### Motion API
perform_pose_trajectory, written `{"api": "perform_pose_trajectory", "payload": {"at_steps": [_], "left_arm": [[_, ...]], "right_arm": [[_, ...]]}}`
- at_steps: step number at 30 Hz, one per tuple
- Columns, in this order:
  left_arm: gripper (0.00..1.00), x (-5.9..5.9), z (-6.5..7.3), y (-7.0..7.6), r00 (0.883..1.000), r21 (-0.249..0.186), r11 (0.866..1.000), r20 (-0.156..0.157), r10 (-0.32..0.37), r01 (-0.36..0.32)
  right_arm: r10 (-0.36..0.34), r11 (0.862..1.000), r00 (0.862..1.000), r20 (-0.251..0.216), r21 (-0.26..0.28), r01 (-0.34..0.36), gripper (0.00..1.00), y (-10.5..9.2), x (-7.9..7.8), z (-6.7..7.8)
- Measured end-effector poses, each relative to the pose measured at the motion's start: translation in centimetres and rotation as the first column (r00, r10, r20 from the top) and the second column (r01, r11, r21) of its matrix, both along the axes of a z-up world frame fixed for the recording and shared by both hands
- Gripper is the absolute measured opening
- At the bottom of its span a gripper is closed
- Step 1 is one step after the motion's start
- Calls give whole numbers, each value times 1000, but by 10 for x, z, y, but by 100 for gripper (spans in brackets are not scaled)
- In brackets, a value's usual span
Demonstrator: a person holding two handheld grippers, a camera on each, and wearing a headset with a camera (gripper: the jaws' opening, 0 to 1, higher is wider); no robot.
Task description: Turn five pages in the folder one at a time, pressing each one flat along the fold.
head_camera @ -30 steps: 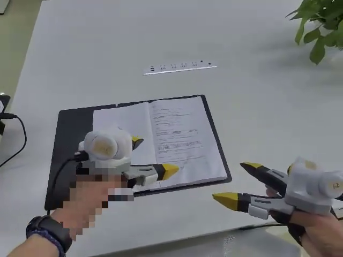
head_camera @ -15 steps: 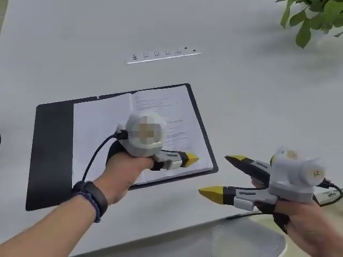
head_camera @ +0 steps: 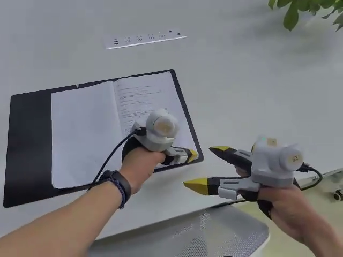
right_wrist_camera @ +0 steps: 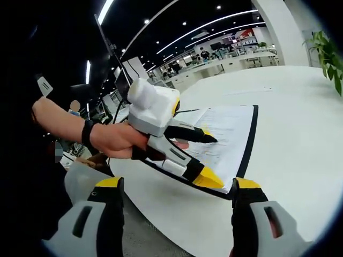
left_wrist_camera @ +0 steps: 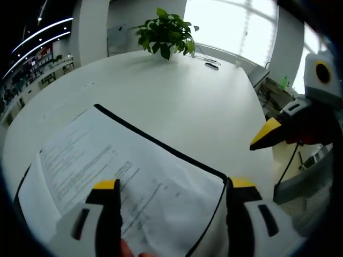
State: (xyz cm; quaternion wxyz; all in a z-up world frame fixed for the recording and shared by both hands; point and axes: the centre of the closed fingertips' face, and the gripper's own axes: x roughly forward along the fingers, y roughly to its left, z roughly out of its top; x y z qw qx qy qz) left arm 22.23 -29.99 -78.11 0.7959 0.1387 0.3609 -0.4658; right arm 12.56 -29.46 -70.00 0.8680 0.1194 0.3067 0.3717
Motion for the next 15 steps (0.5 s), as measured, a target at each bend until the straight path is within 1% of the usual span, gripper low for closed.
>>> {"api": "perform_pose_trajectory", "payload": {"at_steps": [1, 2, 4, 6, 9, 12, 15], "left_arm": [[81, 0, -3, 1, 1000, 2, 1000, -1, 6, -6], [80, 2, -2, 1, 1000, 1, 1000, 19, 11, -11], [80, -1, -2, 1, 1000, 17, 1000, 27, -4, 4], [79, -1, -4, 3, 998, 39, 999, 50, -23, 22], [78, 0, -2, 6, 999, 26, 999, 46, -24, 23], [73, 4, -2, 8, 999, 15, 1000, 43, -21, 20], [71, 4, 0, 9, 999, 1, 1000, 36, -19, 19]], "right_arm": [[4, 1000, 1000, -2, -1, -4, 83, 0, -1, 0], [5, 1000, 1000, -3, -2, -5, 83, 0, -1, -1], [8, 1000, 1000, -7, 2, -8, 82, -1, -1, -2], [6, 1000, 1000, -12, 4, -6, 82, -2, 0, -4], [10, 1000, 1000, -15, 4, -10, 82, -2, 1, -5], [11, 1000, 1000, -12, 10, -11, 81, -4, 8, -5], [6, 1000, 1000, -7, 25, -6, 80, -4, 16, -4]]}}
